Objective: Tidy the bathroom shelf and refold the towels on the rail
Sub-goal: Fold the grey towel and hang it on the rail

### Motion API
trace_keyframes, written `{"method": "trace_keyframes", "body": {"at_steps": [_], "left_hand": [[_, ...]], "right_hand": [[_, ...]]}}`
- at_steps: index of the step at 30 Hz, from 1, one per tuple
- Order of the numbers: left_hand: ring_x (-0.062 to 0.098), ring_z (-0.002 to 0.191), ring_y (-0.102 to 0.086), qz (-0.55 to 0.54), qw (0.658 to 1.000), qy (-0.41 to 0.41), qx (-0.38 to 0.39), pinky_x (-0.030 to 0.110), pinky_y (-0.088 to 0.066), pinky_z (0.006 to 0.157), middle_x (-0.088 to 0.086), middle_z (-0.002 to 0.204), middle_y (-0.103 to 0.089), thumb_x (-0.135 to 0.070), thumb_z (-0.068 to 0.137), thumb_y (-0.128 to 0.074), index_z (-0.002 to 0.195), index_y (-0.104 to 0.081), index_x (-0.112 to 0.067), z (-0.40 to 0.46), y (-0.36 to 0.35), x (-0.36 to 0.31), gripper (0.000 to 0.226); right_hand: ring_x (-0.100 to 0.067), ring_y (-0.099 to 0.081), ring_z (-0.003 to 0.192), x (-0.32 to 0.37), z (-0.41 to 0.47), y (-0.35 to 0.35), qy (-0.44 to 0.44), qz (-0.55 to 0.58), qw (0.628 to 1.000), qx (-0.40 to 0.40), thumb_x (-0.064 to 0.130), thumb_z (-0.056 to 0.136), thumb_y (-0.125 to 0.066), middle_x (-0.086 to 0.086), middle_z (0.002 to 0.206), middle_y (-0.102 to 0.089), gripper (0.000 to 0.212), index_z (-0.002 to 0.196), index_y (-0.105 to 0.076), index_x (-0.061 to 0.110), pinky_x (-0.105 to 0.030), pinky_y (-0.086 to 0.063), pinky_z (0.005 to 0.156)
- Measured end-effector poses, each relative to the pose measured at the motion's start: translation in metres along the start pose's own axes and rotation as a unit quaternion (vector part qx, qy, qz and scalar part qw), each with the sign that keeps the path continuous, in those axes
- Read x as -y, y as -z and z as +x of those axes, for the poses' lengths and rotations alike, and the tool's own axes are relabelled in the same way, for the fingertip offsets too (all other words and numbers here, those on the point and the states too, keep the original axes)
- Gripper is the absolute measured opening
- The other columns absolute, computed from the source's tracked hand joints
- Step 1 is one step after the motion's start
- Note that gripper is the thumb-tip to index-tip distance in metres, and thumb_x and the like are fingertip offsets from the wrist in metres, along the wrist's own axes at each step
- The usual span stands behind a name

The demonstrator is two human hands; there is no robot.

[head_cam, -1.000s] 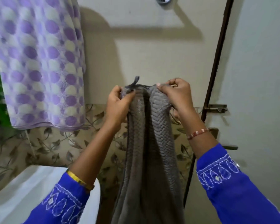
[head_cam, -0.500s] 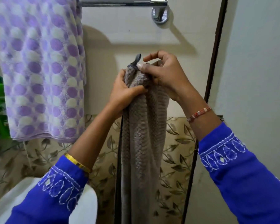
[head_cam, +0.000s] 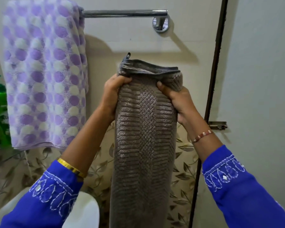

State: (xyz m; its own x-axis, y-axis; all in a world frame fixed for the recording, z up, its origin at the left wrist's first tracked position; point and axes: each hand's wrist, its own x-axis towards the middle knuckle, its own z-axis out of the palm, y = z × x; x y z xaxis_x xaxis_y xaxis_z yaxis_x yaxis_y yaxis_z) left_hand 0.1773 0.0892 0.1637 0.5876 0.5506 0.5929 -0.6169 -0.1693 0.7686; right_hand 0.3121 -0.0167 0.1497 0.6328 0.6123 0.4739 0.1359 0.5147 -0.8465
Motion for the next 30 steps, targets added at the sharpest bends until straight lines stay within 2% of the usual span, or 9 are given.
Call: {"method": "trace_keyframes", "body": {"at_steps": [3,6,11,13,15,18,22,26,30], "left_hand": [[0.012,0.074,-0.066,0.125,0.992,-0.029,0.001,0.025,-0.055,0.067,0.0,0.089,-0.063,-0.047,0.061,-0.067,0.098,-0.053,-0.016,-0.005,0.02,0.003,0.05],[0.009,0.088,-0.068,0.22,0.975,0.038,0.019,0.02,-0.054,0.074,-0.002,0.102,-0.067,-0.064,0.038,-0.078,0.113,-0.053,-0.018,-0.022,0.034,0.027,0.092],[0.007,0.061,-0.063,0.142,0.988,0.054,-0.013,0.014,-0.052,0.054,-0.006,0.065,-0.069,-0.027,0.047,-0.074,0.083,-0.059,-0.015,-0.025,0.036,0.032,0.042],[0.011,0.066,-0.062,0.128,0.99,0.029,-0.055,0.018,-0.055,0.06,-0.002,0.073,-0.066,-0.013,0.065,-0.072,0.084,-0.057,-0.015,-0.014,0.028,0.02,0.024],[0.019,0.078,-0.062,0.127,0.987,0.009,-0.094,0.027,-0.055,0.075,0.004,0.084,-0.064,-0.006,0.079,-0.063,0.087,-0.057,-0.014,-0.003,0.018,0.009,0.013],[0.028,0.092,-0.063,0.116,0.985,-0.029,-0.123,0.039,-0.053,0.088,0.011,0.095,-0.065,-0.008,0.078,-0.066,0.094,-0.059,-0.008,0.013,0.006,-0.006,0.018],[0.028,0.092,-0.063,0.107,0.982,-0.072,-0.135,0.04,-0.053,0.088,0.013,0.096,-0.066,-0.007,0.076,-0.069,0.096,-0.061,-0.006,0.033,-0.003,-0.029,0.022],[0.026,0.089,-0.065,0.122,0.983,-0.063,-0.12,0.036,-0.055,0.081,0.01,0.094,-0.067,-0.011,0.076,-0.069,0.095,-0.06,-0.01,0.05,-0.006,-0.052,0.021],[0.031,0.099,-0.064,0.119,0.986,-0.035,-0.111,0.041,-0.053,0.088,0.017,0.111,-0.066,-0.023,0.071,-0.072,0.119,-0.053,-0.002,0.071,-0.005,-0.077,0.055]], "right_hand": [[-0.025,-0.07,0.083,0.006,0.005,-0.012,0.032,0.035,0.998,-0.05,0.012,0.071,-0.077,-0.012,0.091,-0.071,0.025,0.092,-0.066,0.006,-0.035,-0.058,0.075],[-0.024,-0.069,0.083,0.016,0.008,-0.022,0.055,0.055,0.995,-0.054,0.011,0.072,-0.076,-0.011,0.09,-0.07,0.024,0.092,-0.066,0.004,-0.032,-0.059,0.073],[-0.02,-0.068,0.085,0.031,0.017,-0.042,0.133,0.002,0.99,-0.056,0.016,0.067,-0.08,-0.007,0.09,-0.07,0.029,0.091,-0.066,0.008,-0.035,-0.057,0.078],[-0.017,-0.065,0.091,0.033,0.025,-0.05,0.197,-0.07,0.974,-0.084,0.027,0.068,-0.08,-0.003,0.098,-0.067,0.044,0.104,-0.061,0.01,-0.036,-0.055,0.084],[-0.018,-0.057,0.103,0.035,0.029,-0.056,0.292,-0.184,0.929,-0.133,0.036,0.074,-0.073,-0.005,0.112,-0.06,0.061,0.123,-0.048,0.009,-0.036,-0.048,0.092],[-0.029,-0.031,0.134,0.028,0.017,-0.056,0.419,-0.383,0.797,-0.207,0.049,0.085,-0.053,-0.02,0.146,-0.031,0.08,0.144,-0.019,0.008,-0.041,-0.027,0.108],[-0.03,-0.009,0.143,-0.028,-0.019,-0.055,0.501,-0.526,0.676,-0.123,0.043,0.089,-0.046,-0.016,0.152,-0.01,0.074,0.146,-0.007,0.018,-0.053,-0.013,0.114],[-0.029,-0.008,0.142,-0.066,-0.012,-0.057,0.46,-0.559,0.68,-0.115,0.052,0.092,-0.026,-0.012,0.153,-0.011,0.067,0.148,-0.005,0.021,-0.052,-0.007,0.113],[-0.032,-0.014,0.139,-0.042,0.021,-0.073,0.458,-0.576,0.665,-0.128,0.056,0.091,-0.027,-0.013,0.151,-0.013,0.068,0.145,-0.018,0.017,-0.052,-0.002,0.112]]}}
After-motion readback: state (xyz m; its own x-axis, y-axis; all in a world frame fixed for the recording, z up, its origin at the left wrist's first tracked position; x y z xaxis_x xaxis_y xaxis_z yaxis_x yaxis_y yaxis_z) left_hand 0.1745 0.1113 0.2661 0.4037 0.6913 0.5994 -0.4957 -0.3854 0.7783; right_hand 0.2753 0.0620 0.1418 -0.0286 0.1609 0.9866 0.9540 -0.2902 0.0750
